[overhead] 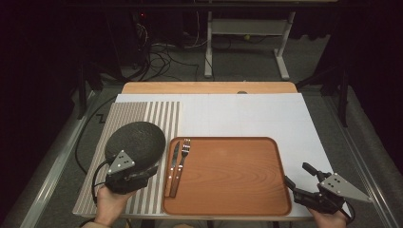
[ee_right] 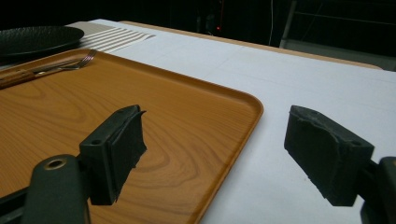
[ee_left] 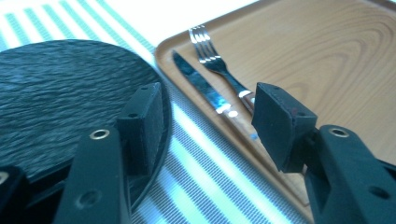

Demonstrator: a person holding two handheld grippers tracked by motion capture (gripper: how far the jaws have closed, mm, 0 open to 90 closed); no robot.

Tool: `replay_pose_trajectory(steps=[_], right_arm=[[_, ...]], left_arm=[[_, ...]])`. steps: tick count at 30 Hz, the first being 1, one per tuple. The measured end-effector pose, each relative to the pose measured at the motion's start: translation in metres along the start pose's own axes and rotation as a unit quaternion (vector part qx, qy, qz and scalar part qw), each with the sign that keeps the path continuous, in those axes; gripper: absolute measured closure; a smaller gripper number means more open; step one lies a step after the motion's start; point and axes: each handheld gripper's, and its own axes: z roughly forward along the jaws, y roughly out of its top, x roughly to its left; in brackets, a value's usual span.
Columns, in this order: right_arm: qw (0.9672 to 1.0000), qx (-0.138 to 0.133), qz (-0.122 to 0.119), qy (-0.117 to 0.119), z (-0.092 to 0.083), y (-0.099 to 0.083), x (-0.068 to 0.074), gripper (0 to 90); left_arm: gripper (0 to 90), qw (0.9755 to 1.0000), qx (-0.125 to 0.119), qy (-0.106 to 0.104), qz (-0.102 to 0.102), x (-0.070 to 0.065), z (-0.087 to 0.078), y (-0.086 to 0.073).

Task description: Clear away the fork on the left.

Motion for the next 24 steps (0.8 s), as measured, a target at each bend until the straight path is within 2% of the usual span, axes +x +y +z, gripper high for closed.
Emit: replay_pose_trajectory(steps=[3,6,10,15,18,21,24], right_arm=[[1.0,0.0,0.001,-0.001,0.0,0.0,0.0,20.8],[1.0,0.0,0.0,-0.002,0.0,0.0,0.0,20.7],[1.0,0.0,0.004,-0.002,-0.001,0.0,0.0,20.7],[1.0,-0.002,0.002,-0.002,-0.001,0.0,0.001,20.7],[1.0,-0.001,0.002,-0.003,-0.002,0.0,0.001,20.7],[1.0,-0.004,0.005,-0.004,-0.004,0.0,0.001,20.7],[1.0,-0.004,0.007,-0.004,-0.005,0.0,0.002,20.7]], left_arm=[[40.5,0.9996,-0.021,0.017,0.003,0.003,-0.008,-0.009],[40.5,0.9987,-0.046,0.022,0.0,0.007,-0.016,-0.017],[40.5,0.9961,-0.084,0.023,-0.012,0.015,-0.025,-0.03],[40.4,0.9934,-0.108,0.031,-0.022,0.024,-0.032,-0.046],[40.5,0.991,-0.125,0.038,-0.032,0.029,-0.036,-0.057],[40.5,0.988,-0.143,0.048,-0.034,0.032,-0.04,-0.067],[40.5,0.9865,-0.151,0.048,-0.042,0.035,-0.042,-0.073]])
